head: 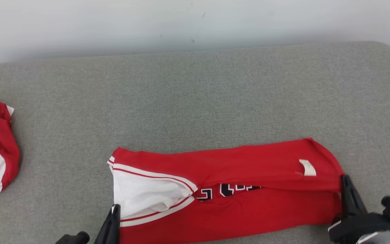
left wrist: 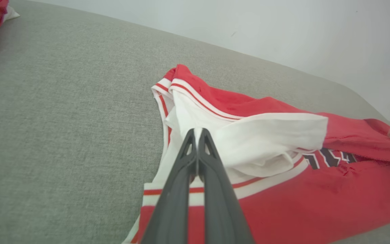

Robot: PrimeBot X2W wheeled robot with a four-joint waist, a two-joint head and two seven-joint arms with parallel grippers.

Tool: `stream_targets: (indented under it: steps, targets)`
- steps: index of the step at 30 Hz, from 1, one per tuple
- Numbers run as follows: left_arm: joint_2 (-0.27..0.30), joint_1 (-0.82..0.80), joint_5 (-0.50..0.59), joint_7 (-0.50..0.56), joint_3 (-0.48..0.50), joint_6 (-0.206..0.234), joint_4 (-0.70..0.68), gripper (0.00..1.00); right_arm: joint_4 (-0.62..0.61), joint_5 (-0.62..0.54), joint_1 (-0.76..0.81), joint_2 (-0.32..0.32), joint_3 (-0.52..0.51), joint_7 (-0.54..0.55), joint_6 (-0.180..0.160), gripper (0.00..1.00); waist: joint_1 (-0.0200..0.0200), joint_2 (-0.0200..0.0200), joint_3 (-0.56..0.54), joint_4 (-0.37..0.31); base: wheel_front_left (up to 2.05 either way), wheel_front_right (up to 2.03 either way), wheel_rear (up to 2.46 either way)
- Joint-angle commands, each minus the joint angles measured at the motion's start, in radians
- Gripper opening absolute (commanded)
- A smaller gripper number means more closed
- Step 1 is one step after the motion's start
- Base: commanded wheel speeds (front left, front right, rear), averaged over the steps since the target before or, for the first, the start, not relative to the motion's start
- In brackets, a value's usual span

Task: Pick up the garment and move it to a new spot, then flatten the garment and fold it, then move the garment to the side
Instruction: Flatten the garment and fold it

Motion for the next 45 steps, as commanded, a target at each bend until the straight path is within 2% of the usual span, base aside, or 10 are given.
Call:
stream_targets:
  steps: [1,3,4,5,6,15,29,31,38,45]
  targets:
    - [-0.011,0.008,0.020,-0.003,0.007,-0.011,0.032,0.00,0.022,0.007,0.016,0.004,0.013,0.000,-0.002,0.00,0.0000,0.0001,-0.005,0.003,0.00,0.00,0.00]
    - [-0.020,0.002,0.042,-0.003,0.008,-0.022,0.060,0.00,0.039,0.011,0.010,-0.002,0.023,0.000,-0.002,0.00,0.0000,0.0001,-0.008,0.004,0.00,0.00,0.00]
    - [-0.028,-0.003,0.048,-0.003,0.016,-0.022,0.069,0.10,0.043,0.014,0.008,-0.004,0.025,0.000,-0.002,0.19,0.0000,0.0001,-0.010,0.006,0.00,0.00,0.00]
    - [-0.033,-0.008,0.067,-0.003,0.025,-0.023,0.075,0.40,0.046,0.015,0.007,-0.006,0.023,0.000,-0.002,0.56,0.0000,0.0001,-0.011,0.007,0.00,0.00,0.00]
    - [-0.040,-0.011,0.084,-0.003,0.035,-0.026,0.076,1.00,0.047,0.016,0.007,-0.007,0.022,0.000,-0.002,1.00,0.0000,0.0001,-0.012,0.008,0.00,0.00,0.00]
    - [-0.117,0.019,0.266,-0.003,0.185,-0.053,0.010,1.00,0.049,-0.005,-0.018,-0.028,0.050,0.000,-0.002,1.00,0.0000,0.0001,-0.036,0.021,0.00,0.00,0.00]
    - [-0.219,0.102,0.518,-0.003,0.367,-0.109,-0.018,1.00,0.339,-0.021,-0.112,-0.031,0.162,0.085,-0.002,1.00,0.0000,0.0001,-0.087,0.062,0.00,0.00,0.00]
    - [-0.223,0.115,0.535,-0.003,0.375,-0.113,-0.004,1.00,0.355,-0.007,-0.116,-0.027,0.184,0.090,-0.002,0.00,0.0000,0.0001,-0.092,0.064,0.00,0.00,0.00]
    - [-0.231,0.141,0.563,-0.003,0.403,-0.119,0.017,1.00,0.391,0.033,-0.150,-0.070,0.225,0.067,-0.003,0.00,0.0000,0.0001,-0.122,0.061,0.00,0.00,0.00]
    - [-0.234,0.155,0.574,-0.003,0.399,-0.122,0.024,1.00,0.444,0.038,-0.177,-0.196,0.185,0.024,-0.002,0.00,0.0000,0.0001,-0.145,0.057,0.00,0.00,0.00]
